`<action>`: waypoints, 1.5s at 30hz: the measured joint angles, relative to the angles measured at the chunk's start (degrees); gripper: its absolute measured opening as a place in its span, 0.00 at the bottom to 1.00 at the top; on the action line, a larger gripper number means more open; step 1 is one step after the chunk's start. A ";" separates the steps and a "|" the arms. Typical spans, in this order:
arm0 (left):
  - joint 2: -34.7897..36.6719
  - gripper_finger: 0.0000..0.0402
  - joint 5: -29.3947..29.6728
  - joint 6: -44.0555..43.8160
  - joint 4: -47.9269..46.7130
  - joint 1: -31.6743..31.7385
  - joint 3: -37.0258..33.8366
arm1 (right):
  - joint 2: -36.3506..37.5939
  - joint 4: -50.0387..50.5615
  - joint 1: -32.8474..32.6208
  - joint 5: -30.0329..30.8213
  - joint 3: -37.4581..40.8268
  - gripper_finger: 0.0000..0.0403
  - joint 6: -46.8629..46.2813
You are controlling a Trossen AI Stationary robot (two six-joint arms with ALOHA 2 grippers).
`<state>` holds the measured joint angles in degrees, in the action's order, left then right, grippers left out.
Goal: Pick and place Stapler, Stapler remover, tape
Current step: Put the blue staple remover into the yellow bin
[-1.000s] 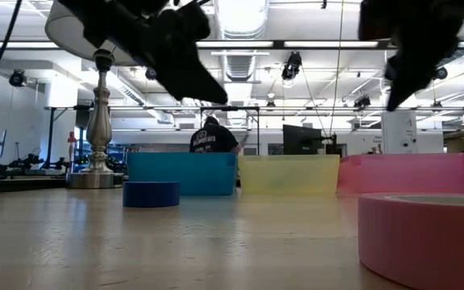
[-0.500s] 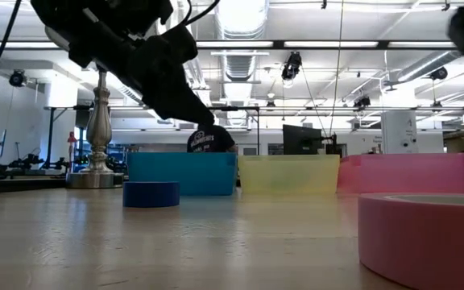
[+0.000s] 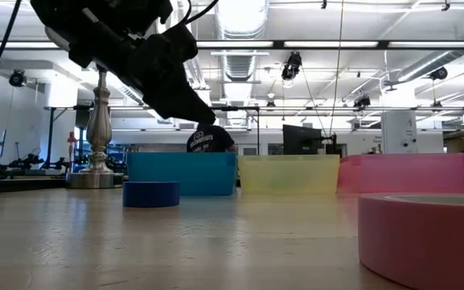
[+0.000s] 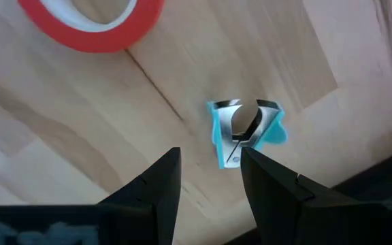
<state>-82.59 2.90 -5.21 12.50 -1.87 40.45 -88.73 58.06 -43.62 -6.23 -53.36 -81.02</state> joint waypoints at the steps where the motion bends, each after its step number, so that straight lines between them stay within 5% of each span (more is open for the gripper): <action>1: 0.00 0.28 0.00 0.00 0.03 0.02 0.00 | -0.49 -0.09 0.00 -0.01 0.02 0.37 -0.02; 34: -0.02 0.28 -0.13 -1.03 0.93 0.01 0.00 | -5.88 -7.48 0.92 -0.20 5.98 0.37 1.59; 45: -0.02 0.28 0.04 -1.05 0.93 0.02 0.00 | -5.74 -8.27 0.87 0.04 5.85 0.17 3.24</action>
<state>-82.61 2.94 -6.26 13.43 -1.85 40.45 -94.47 49.79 -42.74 -6.20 -47.51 -77.78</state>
